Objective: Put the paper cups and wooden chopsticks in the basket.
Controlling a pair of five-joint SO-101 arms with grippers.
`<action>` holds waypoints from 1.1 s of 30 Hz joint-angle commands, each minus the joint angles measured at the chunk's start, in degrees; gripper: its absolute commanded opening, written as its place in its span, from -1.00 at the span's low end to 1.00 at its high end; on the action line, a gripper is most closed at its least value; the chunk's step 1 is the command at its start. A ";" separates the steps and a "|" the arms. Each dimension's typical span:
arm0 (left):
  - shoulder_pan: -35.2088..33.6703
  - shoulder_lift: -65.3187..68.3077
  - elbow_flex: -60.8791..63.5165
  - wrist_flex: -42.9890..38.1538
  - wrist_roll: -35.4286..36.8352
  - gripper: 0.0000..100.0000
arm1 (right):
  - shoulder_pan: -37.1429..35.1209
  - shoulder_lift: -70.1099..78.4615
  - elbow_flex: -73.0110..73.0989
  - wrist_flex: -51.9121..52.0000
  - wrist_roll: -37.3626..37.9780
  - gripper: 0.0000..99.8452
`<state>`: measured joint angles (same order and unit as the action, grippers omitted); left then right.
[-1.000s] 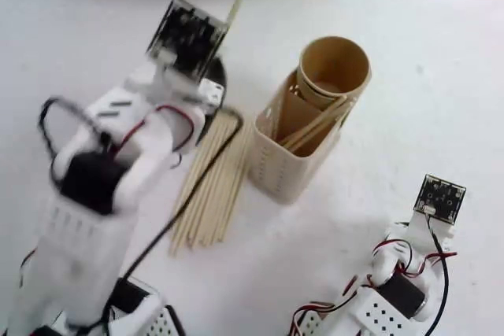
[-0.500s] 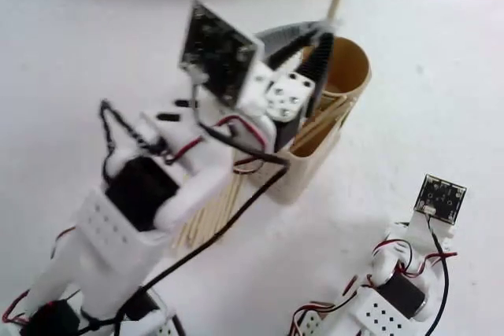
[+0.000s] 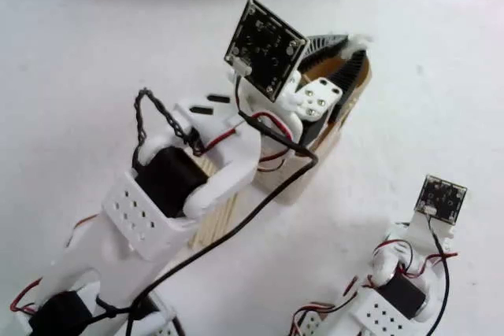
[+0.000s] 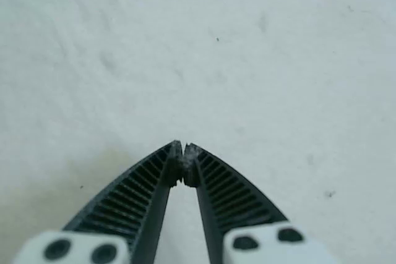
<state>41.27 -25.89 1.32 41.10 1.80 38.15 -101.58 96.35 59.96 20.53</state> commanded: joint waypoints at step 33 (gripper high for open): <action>-36.79 37.49 14.42 12.57 -12.22 -0.79 | 0.48 0.31 0.62 0.13 0.44 -0.96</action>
<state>5.32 3.38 26.55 48.13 -9.63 38.15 -101.58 96.35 59.96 20.53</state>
